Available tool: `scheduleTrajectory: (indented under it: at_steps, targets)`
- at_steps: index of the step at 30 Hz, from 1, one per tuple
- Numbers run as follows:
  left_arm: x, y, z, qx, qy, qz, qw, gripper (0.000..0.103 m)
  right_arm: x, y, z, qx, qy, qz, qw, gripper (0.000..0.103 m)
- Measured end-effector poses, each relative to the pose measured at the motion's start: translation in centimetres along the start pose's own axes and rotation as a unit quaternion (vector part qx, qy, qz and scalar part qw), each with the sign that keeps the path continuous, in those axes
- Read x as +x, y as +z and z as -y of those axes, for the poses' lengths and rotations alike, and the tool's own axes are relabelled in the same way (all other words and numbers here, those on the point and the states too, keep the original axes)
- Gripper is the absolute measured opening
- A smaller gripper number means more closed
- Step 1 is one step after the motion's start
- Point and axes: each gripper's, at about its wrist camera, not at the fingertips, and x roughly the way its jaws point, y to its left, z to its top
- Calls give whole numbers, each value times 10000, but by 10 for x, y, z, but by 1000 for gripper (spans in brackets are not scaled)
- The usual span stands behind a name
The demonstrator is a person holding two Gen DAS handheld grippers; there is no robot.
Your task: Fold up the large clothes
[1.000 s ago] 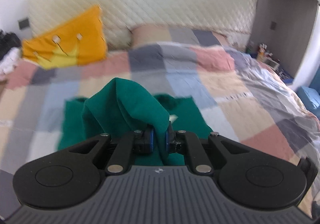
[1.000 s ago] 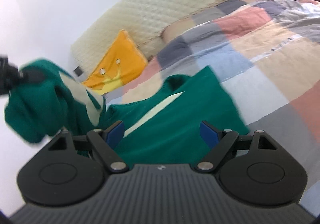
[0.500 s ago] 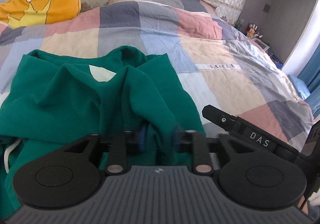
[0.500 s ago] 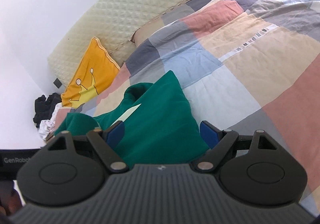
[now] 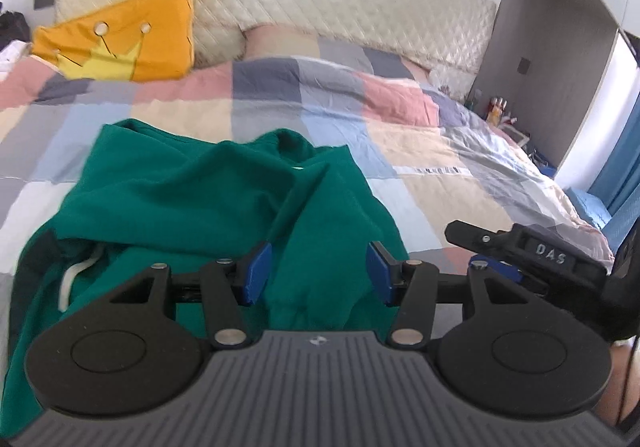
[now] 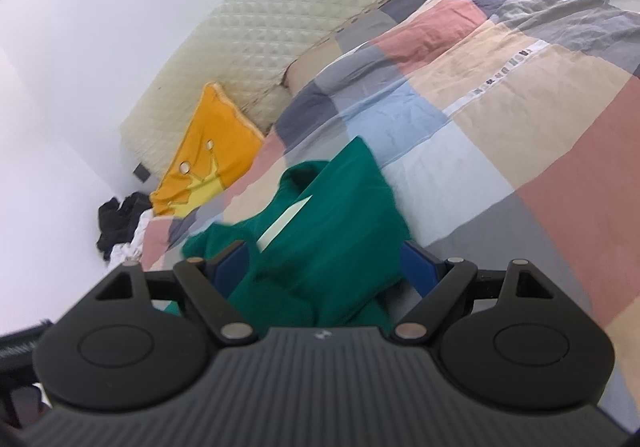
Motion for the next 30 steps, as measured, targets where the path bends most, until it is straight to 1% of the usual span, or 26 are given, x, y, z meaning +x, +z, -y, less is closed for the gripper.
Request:
scheduleTrajectory:
  at_steps: [6,11,15,17,19,21,23,25,26,27,28,29,30]
  targets:
    - [-30,-33,-15,89,142,439,9989,58,-17,-28,-26,-269,316,-227,9989,84]
    - [-38,-50,-35,166,312,683,9970,58,-9,-51,-54,-688,478,-440,9955,84]
    - [-38,-54,-64,0,392,745,9965,58,7,-69,-71,-885,549,-602,9927,84]
    - [-38,-55,-80,-201,426,784,9958,58,16,-78,-81,-1125,541,-658,9900,84]
    - [-36,-58,-96,-439,400,837,9947,58,26,-87,-91,-1469,423,-693,9858,84]
    - [-30,-60,-108,-509,499,813,9941,58,38,-95,-99,-1770,116,-652,9820,84]
    - [-22,-63,-114,-437,622,745,9943,58,47,-99,-99,-1842,-166,-592,9810,83]
    - [-14,-65,-121,-442,657,665,9946,58,53,-98,-96,-1863,-289,-470,9809,83]
    - [-10,-66,-124,-490,639,630,9948,58,54,-97,-95,-1848,-280,-407,9815,77]
    - [-7,-67,-127,-546,607,607,9948,58,54,-95,-96,-1836,-263,-343,9821,68]
    - [-4,-68,-130,-589,580,582,9949,58,52,-93,-98,-1860,-254,-253,9819,63]
    - [-2,-69,-133,-622,570,563,9948,58,48,-92,-101,-1922,-270,-155,9809,52]
    - [-1,-70,-134,-643,572,552,9948,58,44,-90,-105,-1988,-305,-50,9795,47]
